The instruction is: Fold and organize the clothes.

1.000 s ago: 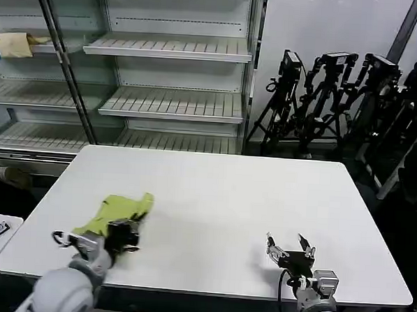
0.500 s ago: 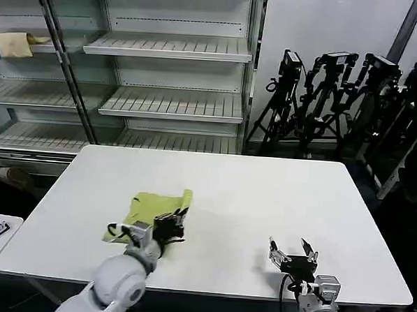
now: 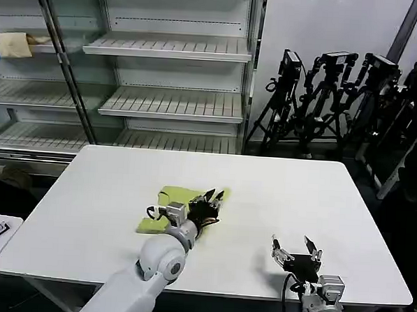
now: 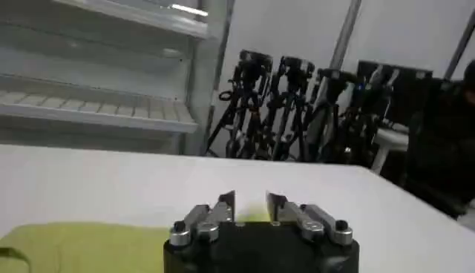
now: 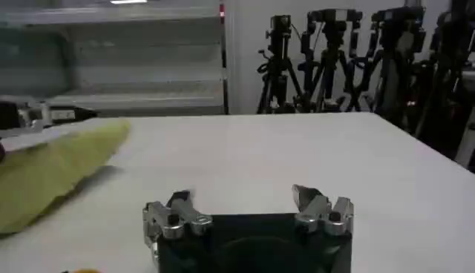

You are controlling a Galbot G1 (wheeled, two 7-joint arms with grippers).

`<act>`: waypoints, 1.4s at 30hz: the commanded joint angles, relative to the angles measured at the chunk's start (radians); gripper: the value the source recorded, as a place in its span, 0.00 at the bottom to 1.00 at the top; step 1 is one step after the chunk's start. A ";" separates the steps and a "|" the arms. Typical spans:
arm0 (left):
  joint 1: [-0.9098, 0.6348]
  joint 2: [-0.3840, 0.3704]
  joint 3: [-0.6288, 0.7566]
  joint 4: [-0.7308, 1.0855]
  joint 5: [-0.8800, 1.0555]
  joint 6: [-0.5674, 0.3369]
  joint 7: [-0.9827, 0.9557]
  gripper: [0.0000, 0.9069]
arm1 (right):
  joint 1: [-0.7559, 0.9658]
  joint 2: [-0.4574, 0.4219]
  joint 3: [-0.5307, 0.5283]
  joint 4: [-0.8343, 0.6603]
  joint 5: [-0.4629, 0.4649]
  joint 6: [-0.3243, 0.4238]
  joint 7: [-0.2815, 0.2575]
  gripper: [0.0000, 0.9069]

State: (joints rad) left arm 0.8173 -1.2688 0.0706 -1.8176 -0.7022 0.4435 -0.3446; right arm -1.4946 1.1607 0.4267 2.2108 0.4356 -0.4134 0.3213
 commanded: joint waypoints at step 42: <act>0.634 0.050 -0.569 -0.385 0.435 -0.176 0.190 1.00 | -0.002 0.023 -0.027 0.014 -0.176 0.173 0.002 1.00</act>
State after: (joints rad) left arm 1.3935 -1.1950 -0.4631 -2.1764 -0.3318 0.2800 -0.1804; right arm -1.4970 1.1803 0.3995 2.2259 0.2782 -0.2532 0.3177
